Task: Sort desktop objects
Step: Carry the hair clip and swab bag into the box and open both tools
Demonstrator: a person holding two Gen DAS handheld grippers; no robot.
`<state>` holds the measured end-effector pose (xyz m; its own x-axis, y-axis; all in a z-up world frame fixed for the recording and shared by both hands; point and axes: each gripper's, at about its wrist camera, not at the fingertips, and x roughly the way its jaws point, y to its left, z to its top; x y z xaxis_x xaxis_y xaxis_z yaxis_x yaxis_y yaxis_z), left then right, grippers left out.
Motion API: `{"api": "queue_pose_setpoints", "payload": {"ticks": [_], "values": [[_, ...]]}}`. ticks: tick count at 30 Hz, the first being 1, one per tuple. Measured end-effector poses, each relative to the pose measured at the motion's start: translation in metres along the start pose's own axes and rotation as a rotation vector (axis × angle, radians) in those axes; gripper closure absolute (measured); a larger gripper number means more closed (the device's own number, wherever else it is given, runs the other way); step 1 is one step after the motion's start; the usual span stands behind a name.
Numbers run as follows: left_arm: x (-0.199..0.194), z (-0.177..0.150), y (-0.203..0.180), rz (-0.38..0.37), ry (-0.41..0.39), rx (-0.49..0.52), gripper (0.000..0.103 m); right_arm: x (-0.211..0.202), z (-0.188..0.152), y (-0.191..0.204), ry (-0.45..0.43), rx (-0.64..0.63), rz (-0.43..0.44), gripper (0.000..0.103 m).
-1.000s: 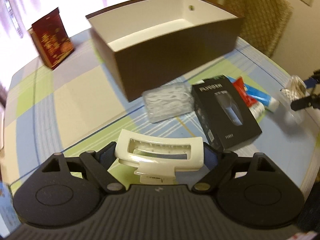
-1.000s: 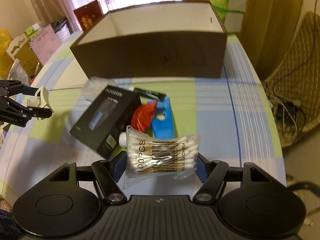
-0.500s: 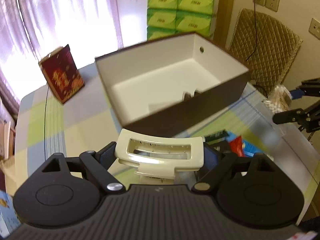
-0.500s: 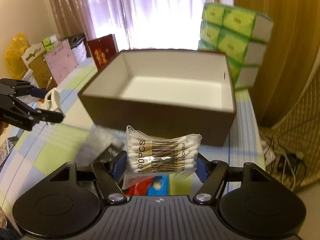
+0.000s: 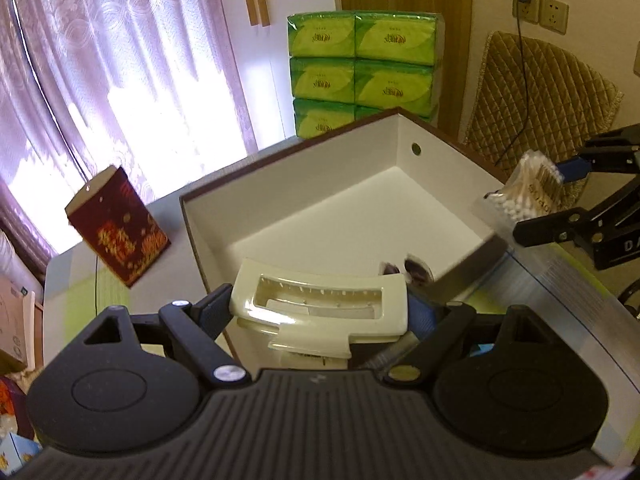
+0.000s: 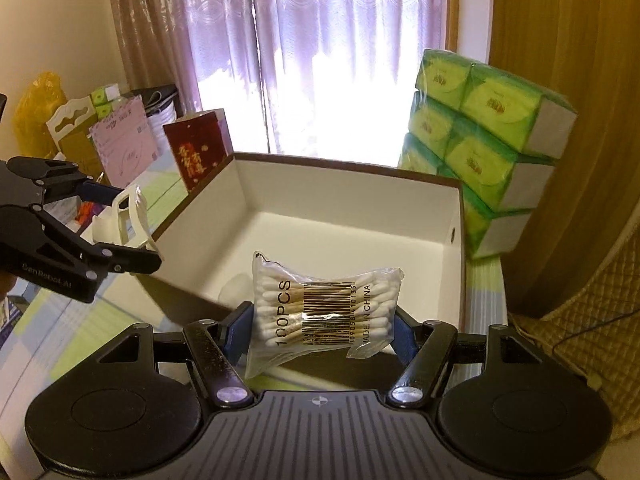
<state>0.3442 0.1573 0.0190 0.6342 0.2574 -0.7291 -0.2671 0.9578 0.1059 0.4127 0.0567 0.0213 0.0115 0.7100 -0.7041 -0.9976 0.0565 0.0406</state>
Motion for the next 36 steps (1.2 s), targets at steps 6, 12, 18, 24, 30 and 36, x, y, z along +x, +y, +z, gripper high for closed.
{"api": "queue_pose_setpoints", "payload": {"ticks": [6, 12, 18, 24, 30, 36], "values": [[0.027, 0.024, 0.009, 0.018, 0.020, -0.021, 0.018, 0.034, 0.018, -0.014, 0.043, 0.036, 0.006, 0.036], [0.065, 0.041, 0.016, 0.034, 0.066, -0.049, 0.018, 0.079, 0.028, -0.028, 0.130, 0.072, -0.012, 0.036], [0.117, 0.049, 0.017, 0.029, 0.162, -0.080, 0.018, 0.118, 0.029, -0.039, 0.234, 0.088, -0.034, 0.036], [0.165, 0.049, 0.019, 0.020, 0.269, -0.131, 0.018, 0.141, 0.032, -0.055, 0.284, 0.108, -0.050, 0.036], [0.199, 0.047, 0.022, 0.010, 0.350, -0.197, 0.018, 0.159, 0.035, -0.061, 0.325, 0.123, -0.068, 0.036], [0.214, 0.043, 0.024, -0.013, 0.388, -0.226, 0.018, 0.171, 0.034, -0.062, 0.347, 0.126, -0.057, 0.036]]}}
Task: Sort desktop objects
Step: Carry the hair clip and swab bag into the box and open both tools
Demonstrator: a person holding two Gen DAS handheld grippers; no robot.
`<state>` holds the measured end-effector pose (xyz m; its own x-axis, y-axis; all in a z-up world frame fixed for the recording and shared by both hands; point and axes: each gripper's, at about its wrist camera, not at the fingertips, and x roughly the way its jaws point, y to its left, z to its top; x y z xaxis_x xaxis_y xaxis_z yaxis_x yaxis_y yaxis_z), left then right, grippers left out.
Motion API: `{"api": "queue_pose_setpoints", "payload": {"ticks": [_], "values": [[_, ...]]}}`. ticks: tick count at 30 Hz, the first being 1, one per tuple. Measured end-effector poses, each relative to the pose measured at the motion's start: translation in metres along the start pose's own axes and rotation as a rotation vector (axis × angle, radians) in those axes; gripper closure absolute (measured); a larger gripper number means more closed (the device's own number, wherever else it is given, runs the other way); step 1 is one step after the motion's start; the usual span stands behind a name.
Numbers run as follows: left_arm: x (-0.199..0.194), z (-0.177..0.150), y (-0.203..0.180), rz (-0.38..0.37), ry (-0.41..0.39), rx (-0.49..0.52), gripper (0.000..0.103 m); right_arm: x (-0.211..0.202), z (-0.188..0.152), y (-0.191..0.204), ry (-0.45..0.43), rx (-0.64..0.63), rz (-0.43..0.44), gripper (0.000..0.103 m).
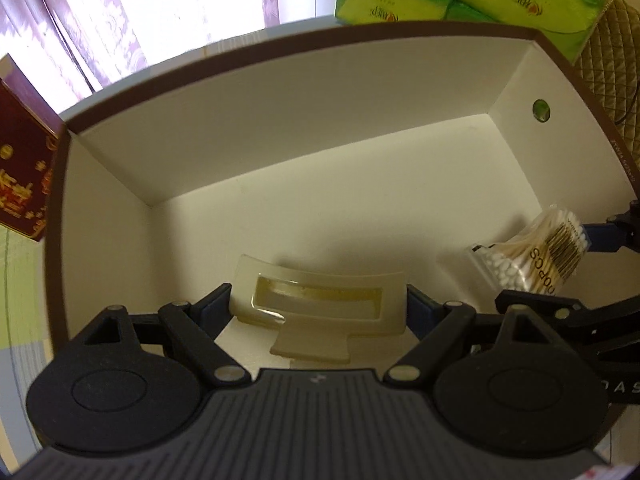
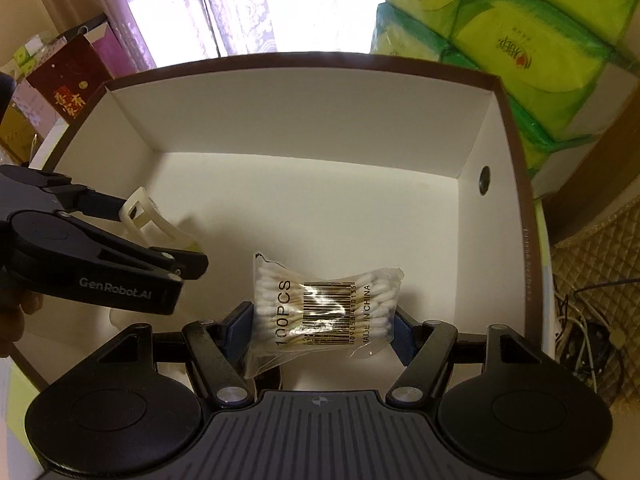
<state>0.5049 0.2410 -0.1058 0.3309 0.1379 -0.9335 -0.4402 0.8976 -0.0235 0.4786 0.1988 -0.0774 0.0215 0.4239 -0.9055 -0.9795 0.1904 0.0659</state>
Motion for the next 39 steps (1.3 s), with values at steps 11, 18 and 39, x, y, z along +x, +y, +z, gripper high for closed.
{"api": "queue_pose_setpoints", "payload": {"ticks": [11, 18, 39], "values": [[-0.006, 0.003, 0.010, -0.011, -0.013, -0.023, 0.013, 0.009, 0.004, 0.004, 0.002, 0.026, 0.030, 0.036], [-0.021, 0.004, 0.017, 0.012, -0.048, -0.024, 0.013, 0.005, 0.005, 0.011, -0.069, 0.033, 0.072, 0.015], [-0.086, -0.034, 0.014, 0.041, -0.127, 0.014, 0.008, -0.058, -0.031, 0.017, -0.123, -0.065, 0.002, 0.005]]}}
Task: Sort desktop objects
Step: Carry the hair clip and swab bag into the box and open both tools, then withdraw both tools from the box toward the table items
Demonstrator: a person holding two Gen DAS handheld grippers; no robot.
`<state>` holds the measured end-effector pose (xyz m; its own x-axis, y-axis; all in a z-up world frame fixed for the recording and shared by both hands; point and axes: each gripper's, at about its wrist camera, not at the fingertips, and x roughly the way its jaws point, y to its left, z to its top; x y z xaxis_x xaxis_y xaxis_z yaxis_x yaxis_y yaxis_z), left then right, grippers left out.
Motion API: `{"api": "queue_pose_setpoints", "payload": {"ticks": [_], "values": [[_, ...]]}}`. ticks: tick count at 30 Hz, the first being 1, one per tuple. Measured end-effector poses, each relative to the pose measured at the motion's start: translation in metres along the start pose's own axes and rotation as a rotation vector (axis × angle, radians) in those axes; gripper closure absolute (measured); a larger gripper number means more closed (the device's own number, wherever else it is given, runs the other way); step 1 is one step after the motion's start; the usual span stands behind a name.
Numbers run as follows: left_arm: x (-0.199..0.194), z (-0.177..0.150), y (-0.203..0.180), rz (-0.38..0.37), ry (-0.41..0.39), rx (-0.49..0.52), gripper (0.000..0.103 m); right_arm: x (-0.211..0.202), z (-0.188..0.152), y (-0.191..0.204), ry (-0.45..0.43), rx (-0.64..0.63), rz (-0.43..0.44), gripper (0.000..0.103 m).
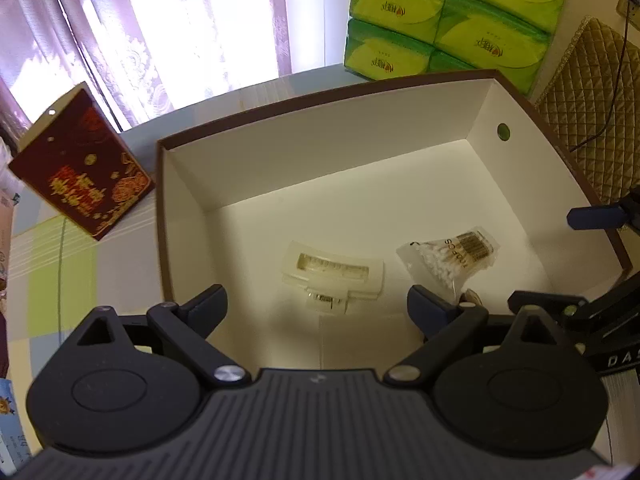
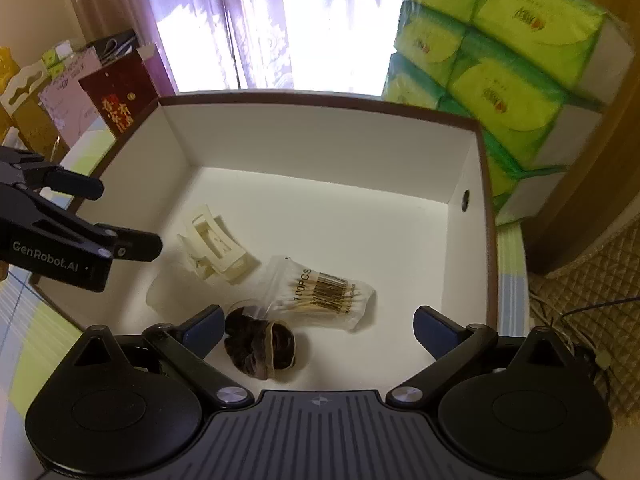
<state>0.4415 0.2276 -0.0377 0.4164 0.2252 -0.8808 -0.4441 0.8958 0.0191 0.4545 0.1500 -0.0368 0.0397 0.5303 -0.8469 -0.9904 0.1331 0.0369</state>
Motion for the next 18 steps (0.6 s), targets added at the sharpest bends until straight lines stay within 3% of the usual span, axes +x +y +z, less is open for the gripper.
{"api": "queue_pose_setpoints", "payload": {"ticks": [18], "values": [[-0.093, -0.063, -0.007, 0.030, -0.108, -0.039, 0.008, -0.087, -0.037, 0.040, -0.143, 0.023, -0.004, 0.004]]}}
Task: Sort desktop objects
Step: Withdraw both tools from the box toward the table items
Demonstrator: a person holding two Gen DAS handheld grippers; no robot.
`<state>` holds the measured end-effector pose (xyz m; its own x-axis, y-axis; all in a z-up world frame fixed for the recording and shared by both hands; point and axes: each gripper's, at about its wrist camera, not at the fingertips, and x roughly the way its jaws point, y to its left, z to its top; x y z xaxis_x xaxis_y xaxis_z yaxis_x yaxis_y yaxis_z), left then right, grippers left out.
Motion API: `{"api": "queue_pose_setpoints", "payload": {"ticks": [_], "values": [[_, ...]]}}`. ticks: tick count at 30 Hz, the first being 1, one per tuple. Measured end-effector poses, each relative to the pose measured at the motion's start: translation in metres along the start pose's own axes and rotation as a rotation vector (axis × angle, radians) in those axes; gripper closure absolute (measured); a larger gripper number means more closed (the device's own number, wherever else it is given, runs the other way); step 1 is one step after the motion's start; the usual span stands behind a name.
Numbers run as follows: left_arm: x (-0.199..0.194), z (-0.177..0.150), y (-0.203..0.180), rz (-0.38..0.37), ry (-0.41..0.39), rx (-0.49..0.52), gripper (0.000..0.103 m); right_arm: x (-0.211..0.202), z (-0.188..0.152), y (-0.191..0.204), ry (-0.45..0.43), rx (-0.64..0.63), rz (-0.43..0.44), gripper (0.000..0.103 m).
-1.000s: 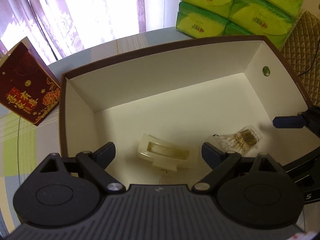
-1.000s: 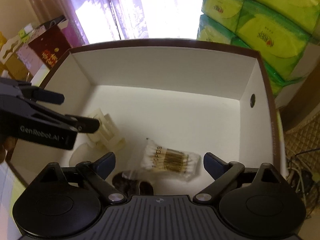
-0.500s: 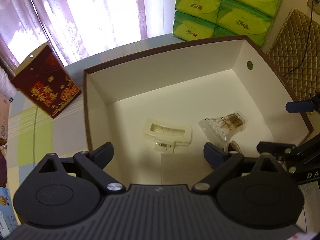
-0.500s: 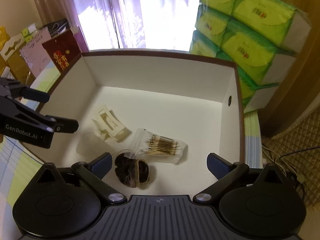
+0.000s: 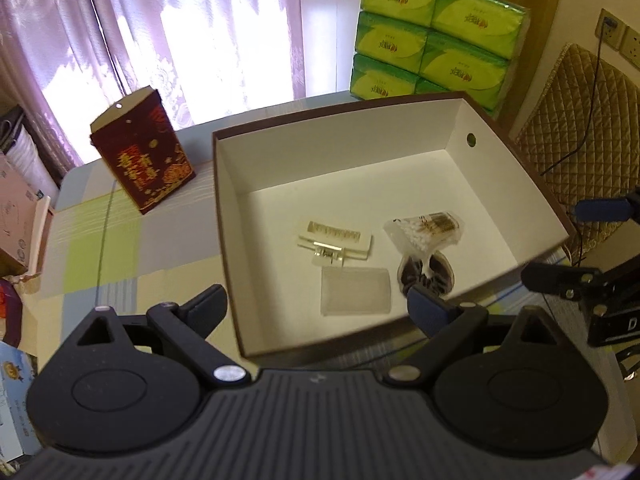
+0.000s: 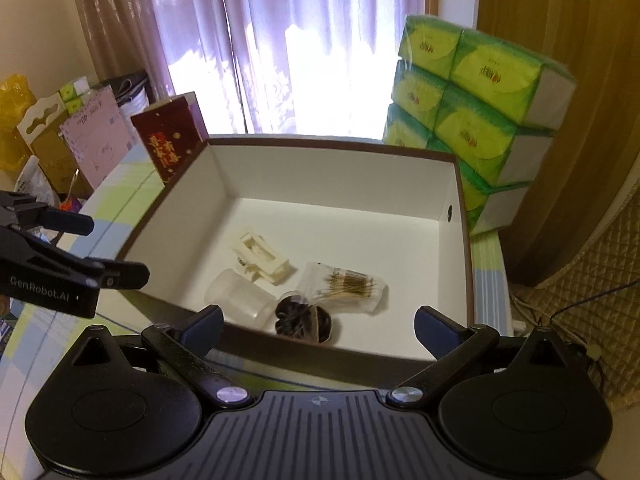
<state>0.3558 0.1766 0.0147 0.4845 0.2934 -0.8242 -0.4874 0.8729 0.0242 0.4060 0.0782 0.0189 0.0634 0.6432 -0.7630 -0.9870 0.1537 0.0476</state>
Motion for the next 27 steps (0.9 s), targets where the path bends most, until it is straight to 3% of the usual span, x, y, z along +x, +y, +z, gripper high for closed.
{"api": "queue_pose_setpoints", "payload": {"ticks": [8, 18, 27], "values": [[-0.045, -0.032, -0.002, 0.016, -0.059, 0.013, 0.008, -0.031, -0.023, 0.013, -0.049, 0.030, -0.009, 0.003], [-0.092, -0.064, 0.005, 0.025, -0.115, -0.045, 0.006, -0.071, -0.043, 0.031, -0.099, 0.031, 0.008, 0.003], [-0.121, -0.089, -0.009, 0.034, -0.140, -0.044, 0.005, -0.093, -0.068, 0.042, -0.101, 0.041, 0.007, 0.002]]}}
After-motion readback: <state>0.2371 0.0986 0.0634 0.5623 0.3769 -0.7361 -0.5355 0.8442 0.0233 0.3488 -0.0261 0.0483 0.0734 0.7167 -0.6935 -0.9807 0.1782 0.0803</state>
